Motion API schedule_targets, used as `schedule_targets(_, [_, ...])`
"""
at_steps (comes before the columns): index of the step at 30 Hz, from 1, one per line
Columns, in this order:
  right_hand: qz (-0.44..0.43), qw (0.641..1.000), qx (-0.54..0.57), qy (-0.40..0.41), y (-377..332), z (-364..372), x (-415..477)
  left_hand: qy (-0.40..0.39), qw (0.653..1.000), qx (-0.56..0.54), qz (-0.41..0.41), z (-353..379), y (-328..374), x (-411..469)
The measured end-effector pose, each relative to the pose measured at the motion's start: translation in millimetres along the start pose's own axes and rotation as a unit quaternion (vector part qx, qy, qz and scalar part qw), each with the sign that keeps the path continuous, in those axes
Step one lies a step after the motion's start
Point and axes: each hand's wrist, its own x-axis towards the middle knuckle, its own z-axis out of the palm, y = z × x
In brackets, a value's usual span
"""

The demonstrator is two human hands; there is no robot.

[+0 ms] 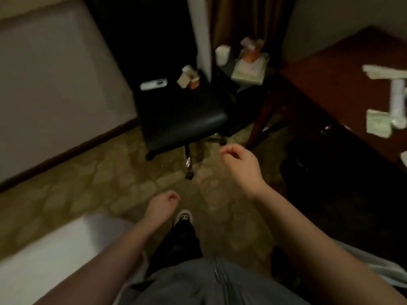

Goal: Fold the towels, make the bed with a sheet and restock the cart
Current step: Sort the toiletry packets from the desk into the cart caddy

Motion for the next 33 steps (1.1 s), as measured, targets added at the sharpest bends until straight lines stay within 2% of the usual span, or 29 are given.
schedule_targets(4, [0.015, 0.994, 0.017, 0.103, -9, -49, 82, -0.037, 0.991, 0.049, 0.122, -20, 100, 110])
schedule_targets(7, [0.077, 0.977, 0.049, 0.191, 4, -86, 117, -0.077, 0.967, 0.084, 0.228, -29, 199, 167])
schedule_targets(9, [0.142, 0.961, 0.052, 0.233, 20, -114, 118, -0.119, 0.938, 0.117, 0.305, -25, 264, 181])
schedule_targets(12, [0.242, 0.909, 0.091, 0.328, 46, -163, 97, -0.205, 0.866, 0.193, 0.413, 3, 351, 171])
schedule_targets(15, [0.306, 0.843, 0.121, 0.424, 79, -207, 71, -0.282, 0.792, 0.244, 0.483, 51, 416, 150])
schedule_targets(18, [0.343, 0.783, 0.138, 0.500, 116, -248, 57, -0.317, 0.762, 0.250, 0.507, 104, 459, 140])
schedule_targets(22, [0.391, 0.739, 0.134, 0.532, 157, -315, 65, -0.293, 0.764, 0.267, 0.510, 174, 515, 152])
schedule_targets(24, [0.441, 0.716, 0.060, 0.538, 174, -352, 75, -0.242, 0.802, 0.276, 0.471, 204, 548, 165])
schedule_targets(26, [0.483, 0.694, -0.039, 0.532, 189, -385, 88, -0.206, 0.853, 0.271, 0.395, 230, 578, 178])
schedule_targets(28, [0.523, 0.699, -0.084, 0.481, 203, -410, 102, -0.185, 0.881, 0.276, 0.336, 250, 599, 187])
schedule_targets(31, [0.562, 0.699, -0.112, 0.427, 216, -420, 118, -0.162, 0.871, 0.292, 0.361, 270, 614, 190])
schedule_targets(33, [0.533, 0.693, -0.149, 0.462, 217, -418, 120, -0.172, 0.859, 0.271, 0.399, 277, 615, 195])
